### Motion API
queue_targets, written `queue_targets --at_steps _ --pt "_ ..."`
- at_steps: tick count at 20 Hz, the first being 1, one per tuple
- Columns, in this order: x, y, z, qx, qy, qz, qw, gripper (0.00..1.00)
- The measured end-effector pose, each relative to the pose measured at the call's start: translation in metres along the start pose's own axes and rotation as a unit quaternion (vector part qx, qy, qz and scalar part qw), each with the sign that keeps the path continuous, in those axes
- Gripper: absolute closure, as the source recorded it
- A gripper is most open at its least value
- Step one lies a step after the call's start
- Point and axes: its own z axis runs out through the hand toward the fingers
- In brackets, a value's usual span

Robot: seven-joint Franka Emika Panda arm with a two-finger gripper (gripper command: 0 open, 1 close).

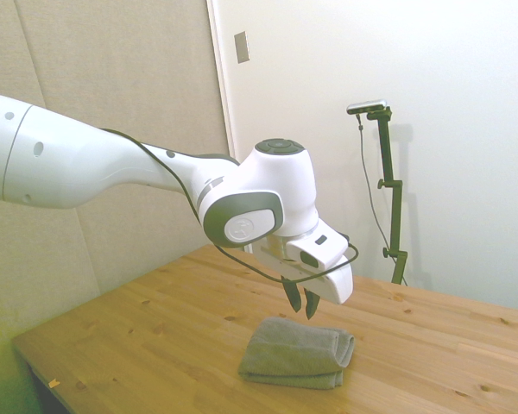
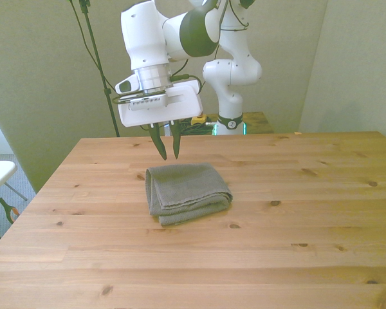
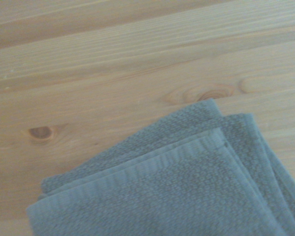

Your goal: Fold the towel

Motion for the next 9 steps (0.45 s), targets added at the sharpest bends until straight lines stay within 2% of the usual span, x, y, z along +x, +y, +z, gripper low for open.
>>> queue_targets --at_steps 4,9 --pt "-0.042 0.016 -0.028 -0.038 -0.049 -0.013 0.9980 0.00" --pt "-0.155 0.005 -0.023 -0.104 -0.031 0.002 0.9940 0.00"
